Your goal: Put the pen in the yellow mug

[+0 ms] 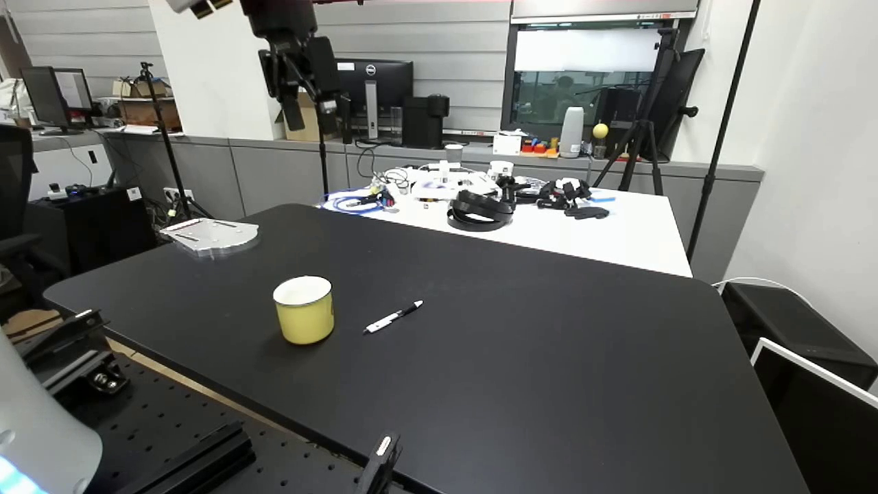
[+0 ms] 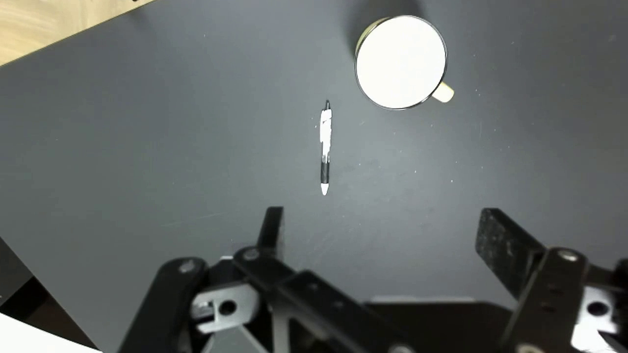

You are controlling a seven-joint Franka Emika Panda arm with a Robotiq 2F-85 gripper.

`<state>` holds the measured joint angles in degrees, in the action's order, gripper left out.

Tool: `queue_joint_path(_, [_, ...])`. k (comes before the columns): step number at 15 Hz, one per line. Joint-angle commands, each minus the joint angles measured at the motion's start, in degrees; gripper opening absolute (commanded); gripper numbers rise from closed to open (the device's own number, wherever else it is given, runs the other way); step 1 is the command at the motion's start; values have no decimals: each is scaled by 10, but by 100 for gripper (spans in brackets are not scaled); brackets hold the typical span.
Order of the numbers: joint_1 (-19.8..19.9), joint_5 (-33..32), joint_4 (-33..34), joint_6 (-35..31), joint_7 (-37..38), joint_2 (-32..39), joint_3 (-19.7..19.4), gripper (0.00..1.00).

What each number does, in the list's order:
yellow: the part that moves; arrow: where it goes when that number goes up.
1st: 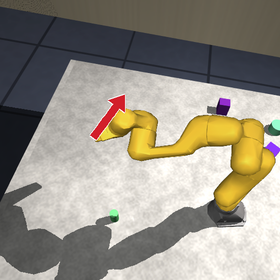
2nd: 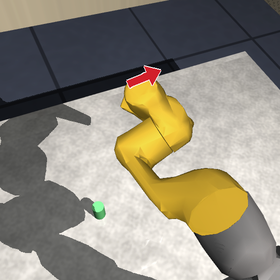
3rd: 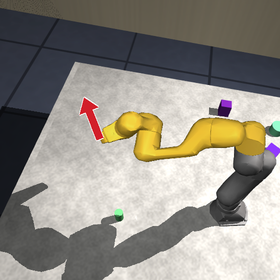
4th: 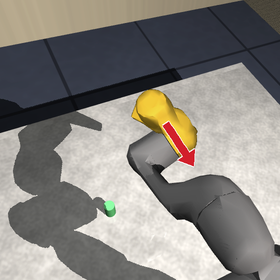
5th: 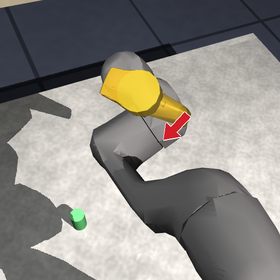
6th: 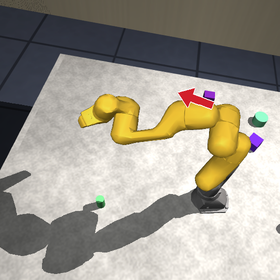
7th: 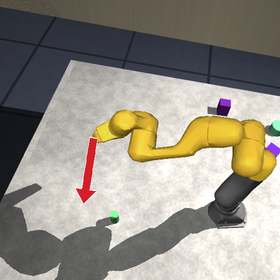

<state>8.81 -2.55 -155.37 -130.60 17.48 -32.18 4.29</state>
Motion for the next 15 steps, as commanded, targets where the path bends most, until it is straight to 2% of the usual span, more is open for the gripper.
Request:
queue_joint_path(1, [4,3,45,-61,-29,101,-35,100])
queue_joint_path(9, [-3,35,114,-180,-62,274,-84,100])
queue_joint_path(12, [-13,61,150,-193,-98,336,-88,100])
queue_joint_path(15, [-18,119,177,-195,-168,393,-82,100])
